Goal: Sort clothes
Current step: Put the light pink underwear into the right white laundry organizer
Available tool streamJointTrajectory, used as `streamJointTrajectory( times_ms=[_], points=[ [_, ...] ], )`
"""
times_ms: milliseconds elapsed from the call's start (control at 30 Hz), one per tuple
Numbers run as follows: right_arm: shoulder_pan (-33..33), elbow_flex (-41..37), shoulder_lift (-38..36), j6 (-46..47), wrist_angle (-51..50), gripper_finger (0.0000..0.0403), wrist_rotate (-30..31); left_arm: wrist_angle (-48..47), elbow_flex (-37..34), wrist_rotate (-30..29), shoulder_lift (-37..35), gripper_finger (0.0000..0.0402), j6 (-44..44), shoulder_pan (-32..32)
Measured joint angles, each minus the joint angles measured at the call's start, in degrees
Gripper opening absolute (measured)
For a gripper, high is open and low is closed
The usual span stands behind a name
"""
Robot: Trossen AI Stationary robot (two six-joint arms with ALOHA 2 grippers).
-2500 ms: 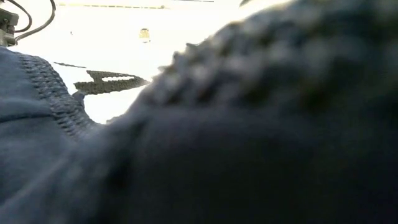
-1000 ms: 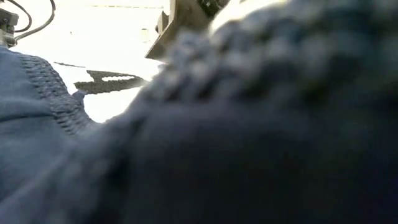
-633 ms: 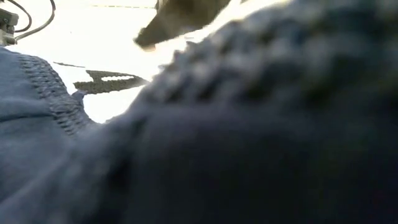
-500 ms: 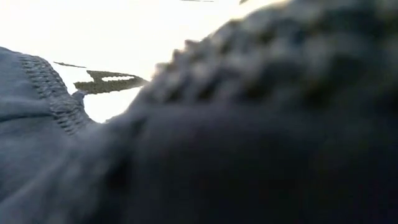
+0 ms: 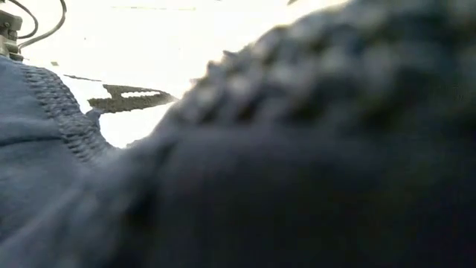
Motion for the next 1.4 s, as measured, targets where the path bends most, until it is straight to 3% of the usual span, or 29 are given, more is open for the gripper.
streamJointTrajectory(
  times_ms=[133,267,700,833,1100,1400],
  points=[
    [-1.0,0.0,-3.2,-1.9,-0.7,0.0000,9.3,0.0,0.0,0.0,0.0,0.0275,0.0,0.0],
    [-2.0,0.0,-6.5,-2.4,-1.7,0.0000,12.5,0.0,0.0,0.0,0.0,0.0275,0.0,0.0],
    [-2.6,-0.1,-13.0,5.5,-9.8,0.0000,11.4,0.0,0.0,0.0,0.0,0.0275,0.0,0.0],
    [-1.0,-0.1,-13.3,6.6,-9.8,0.0000,7.9,0.0,0.0,0.0,0.0,0.0275,0.0,0.0],
    [3.2,-0.1,-14.0,5.7,-10.9,0.0000,6.5,0.0,0.0,0.0,0.0,0.0275,0.0,0.0],
    [6.6,-0.1,-17.3,14.3,-19.8,0.0000,4.6,0.0,0.0,0.0,0.0,0.0275,0.0,0.0]
  ],
)
